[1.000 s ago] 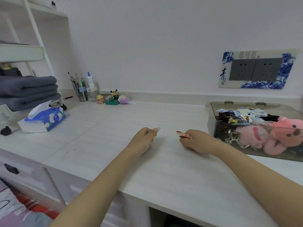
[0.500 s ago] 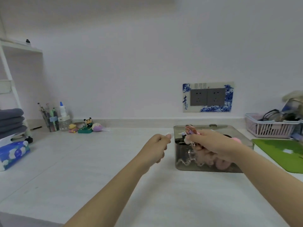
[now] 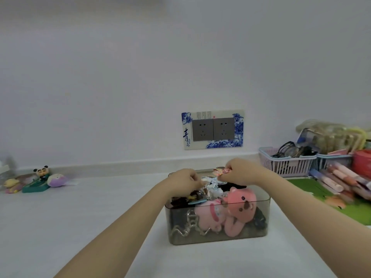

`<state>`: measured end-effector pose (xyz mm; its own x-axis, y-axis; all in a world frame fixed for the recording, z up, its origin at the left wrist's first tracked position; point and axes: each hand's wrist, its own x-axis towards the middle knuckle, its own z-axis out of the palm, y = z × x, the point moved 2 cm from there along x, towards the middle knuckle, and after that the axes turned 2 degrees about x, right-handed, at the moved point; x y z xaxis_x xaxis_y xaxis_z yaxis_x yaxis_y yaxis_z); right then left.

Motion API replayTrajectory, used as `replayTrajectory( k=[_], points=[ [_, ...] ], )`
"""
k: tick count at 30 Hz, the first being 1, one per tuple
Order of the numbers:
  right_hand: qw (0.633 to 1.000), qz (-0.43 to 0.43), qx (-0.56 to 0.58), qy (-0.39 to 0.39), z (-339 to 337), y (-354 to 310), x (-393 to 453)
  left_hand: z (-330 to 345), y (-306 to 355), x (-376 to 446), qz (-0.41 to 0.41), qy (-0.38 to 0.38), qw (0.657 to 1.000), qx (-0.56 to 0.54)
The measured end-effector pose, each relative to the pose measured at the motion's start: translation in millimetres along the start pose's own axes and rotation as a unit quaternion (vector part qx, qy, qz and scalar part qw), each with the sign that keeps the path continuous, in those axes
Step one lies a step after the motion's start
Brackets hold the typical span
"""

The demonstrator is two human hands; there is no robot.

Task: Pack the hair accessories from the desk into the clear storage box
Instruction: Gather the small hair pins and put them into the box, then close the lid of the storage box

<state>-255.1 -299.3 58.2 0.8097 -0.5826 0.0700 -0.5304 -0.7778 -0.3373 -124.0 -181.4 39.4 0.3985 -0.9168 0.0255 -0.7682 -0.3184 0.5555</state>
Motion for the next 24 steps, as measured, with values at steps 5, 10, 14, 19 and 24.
replayTrajectory(
  k=[5,10,14,19,24],
  points=[
    [0.998,-0.016,-0.008,-0.065,11,4,13,-7,-10,1,0.020,-0.042,0.999,-0.005],
    [0.996,-0.015,0.037,-0.081,4,11,12,-18,-11,6,0.047,0.034,0.997,0.047],
    [0.993,-0.026,0.114,-0.016,1,11,8,-14,-7,8,0.063,0.064,0.996,0.010],
    [0.988,-0.021,0.149,-0.024,0,12,0,-3,-7,11,0.054,0.044,0.997,0.026],
    [0.972,0.065,0.190,0.118,-9,33,16,-18,-33,36,-0.062,0.220,0.973,-0.015]
  ],
)
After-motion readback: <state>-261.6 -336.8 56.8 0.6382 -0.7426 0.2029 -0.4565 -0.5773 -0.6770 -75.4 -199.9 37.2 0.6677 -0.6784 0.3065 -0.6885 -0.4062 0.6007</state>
